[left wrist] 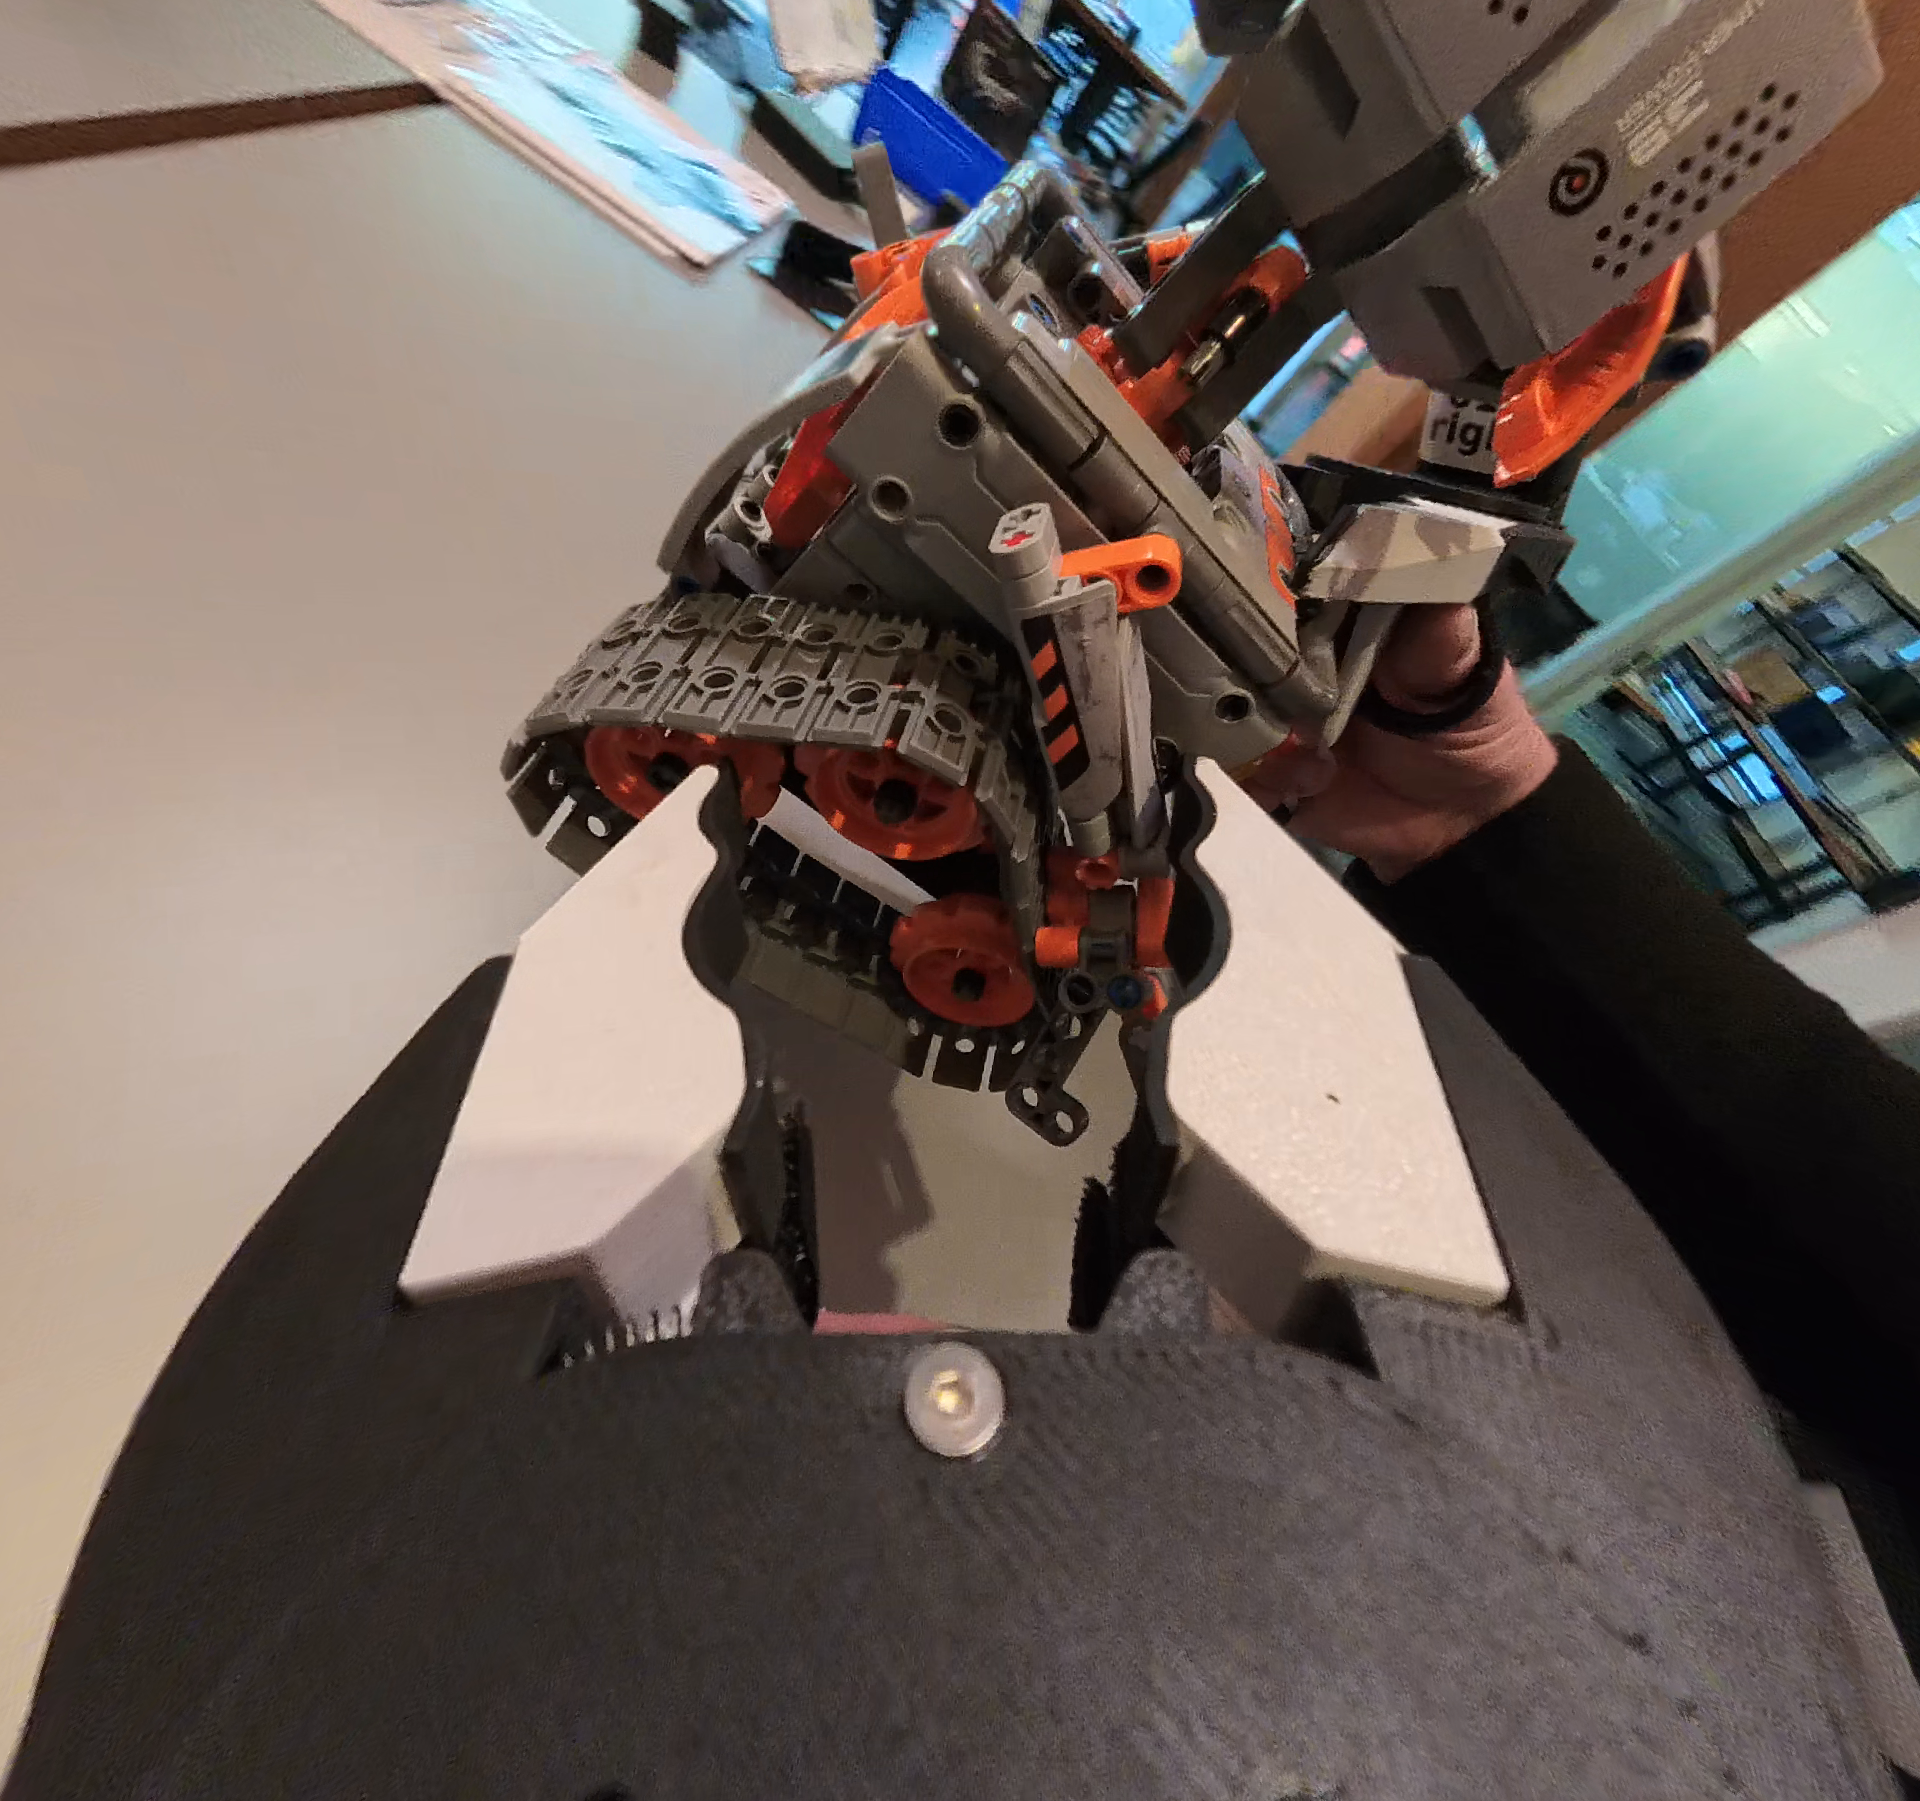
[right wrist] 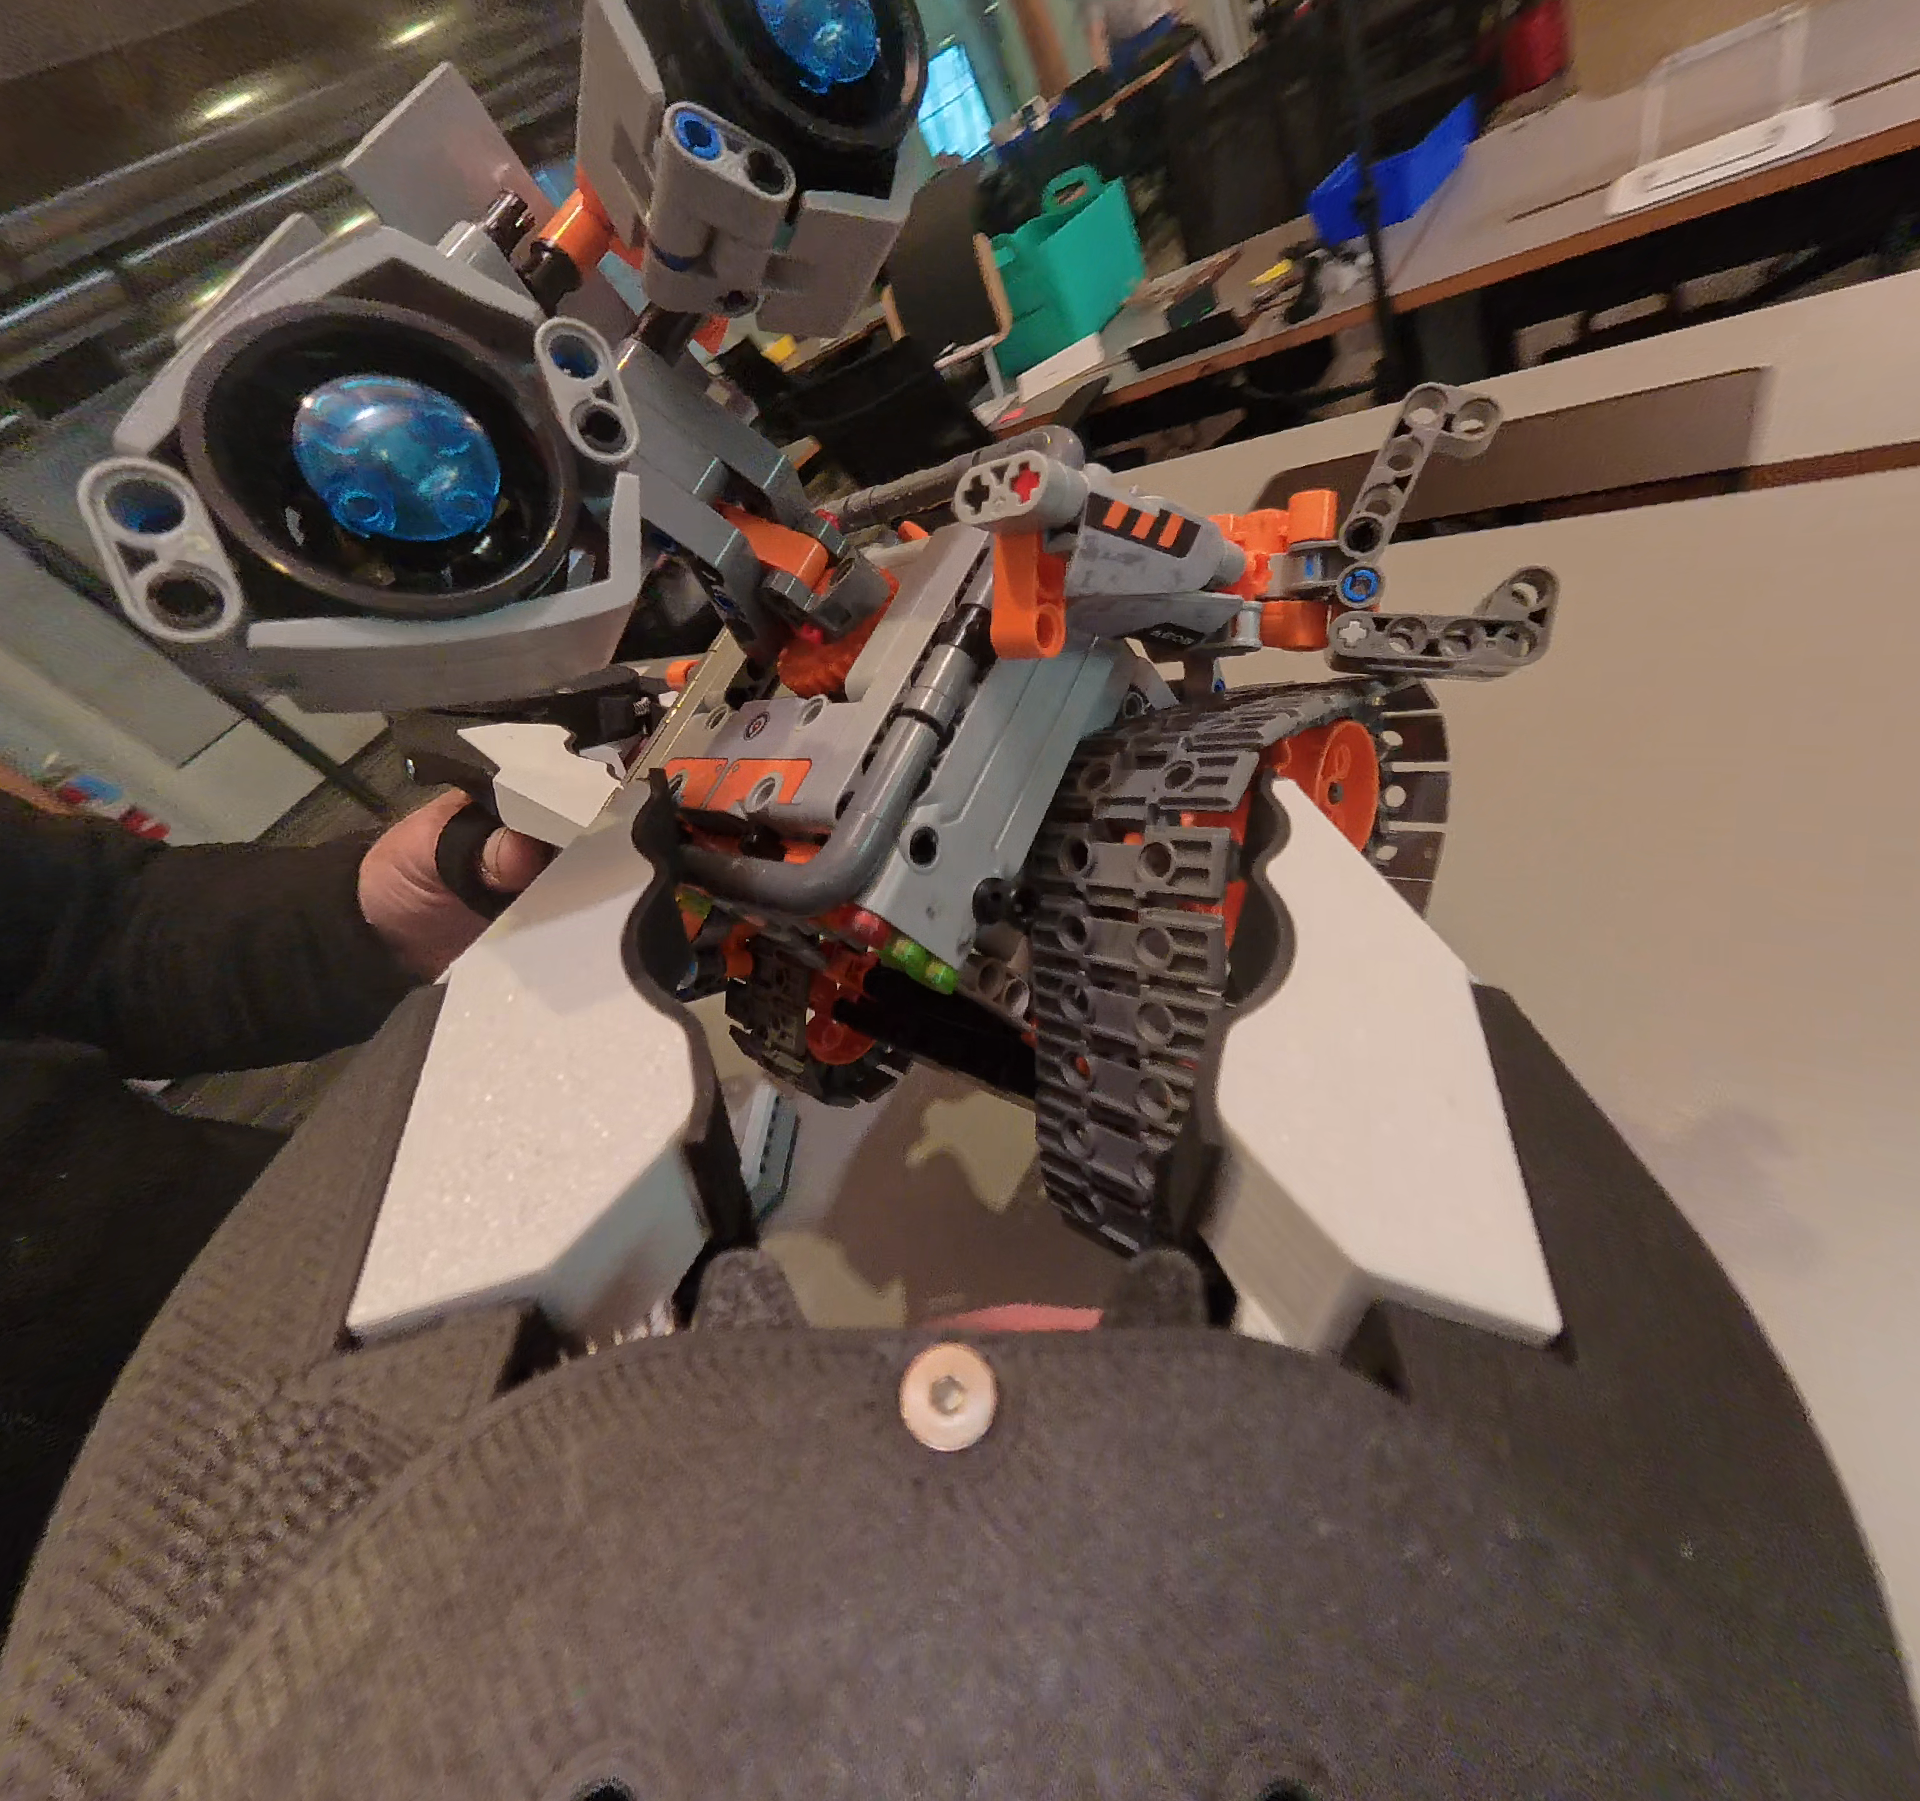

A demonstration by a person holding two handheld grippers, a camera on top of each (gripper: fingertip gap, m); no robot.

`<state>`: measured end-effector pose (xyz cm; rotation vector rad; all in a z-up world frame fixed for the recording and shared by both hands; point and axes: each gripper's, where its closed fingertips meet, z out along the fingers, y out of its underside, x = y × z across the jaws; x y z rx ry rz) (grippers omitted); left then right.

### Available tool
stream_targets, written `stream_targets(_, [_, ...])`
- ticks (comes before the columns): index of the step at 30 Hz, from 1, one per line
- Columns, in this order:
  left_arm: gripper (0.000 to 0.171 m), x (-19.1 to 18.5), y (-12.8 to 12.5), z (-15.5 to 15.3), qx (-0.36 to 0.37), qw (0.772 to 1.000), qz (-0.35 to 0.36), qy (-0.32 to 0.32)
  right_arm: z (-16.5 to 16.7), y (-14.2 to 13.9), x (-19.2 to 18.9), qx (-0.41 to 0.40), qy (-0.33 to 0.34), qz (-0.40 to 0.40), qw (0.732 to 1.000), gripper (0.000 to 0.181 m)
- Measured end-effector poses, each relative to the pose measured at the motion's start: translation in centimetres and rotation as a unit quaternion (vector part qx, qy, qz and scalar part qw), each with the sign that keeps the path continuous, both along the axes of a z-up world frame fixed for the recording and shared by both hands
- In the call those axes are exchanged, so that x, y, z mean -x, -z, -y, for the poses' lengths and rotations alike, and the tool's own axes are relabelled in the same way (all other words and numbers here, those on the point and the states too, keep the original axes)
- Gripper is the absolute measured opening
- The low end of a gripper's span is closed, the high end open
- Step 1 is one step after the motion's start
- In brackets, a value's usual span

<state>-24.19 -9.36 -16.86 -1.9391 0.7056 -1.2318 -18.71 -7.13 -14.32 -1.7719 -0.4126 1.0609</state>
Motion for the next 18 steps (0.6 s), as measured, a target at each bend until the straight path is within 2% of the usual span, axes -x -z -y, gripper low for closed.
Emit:
stream_targets(5, [0.079, -6.9, -1.2, 6.6, -0.002, 0.997, 0.006, 0.077, 7.5, -1.2, -7.1, -0.008, 0.081, -0.001, 0.997, 0.106])
stream_targets(10, [0.08, -14.0, -1.8, 14.5, -0.002, 0.99, 0.008, 0.141, 16.6, -1.4, -14.4, -0.016, 0.156, -0.02, 0.987, 0.106])
stream_targets(13, [0.077, -18.3, -1.1, 19.6, 0.0, 0.986, 0.005, 0.166, 22.3, -0.2, -18.6, -0.011, 0.189, -0.024, 0.982, 0.106])
stream_targets(18, [0.074, -25.2, 1.5, 27.5, 0.007, 0.984, -0.002, 0.176, 31.2, 3.8, -25.4, 0.013, 0.225, -0.056, 0.973, 0.102])
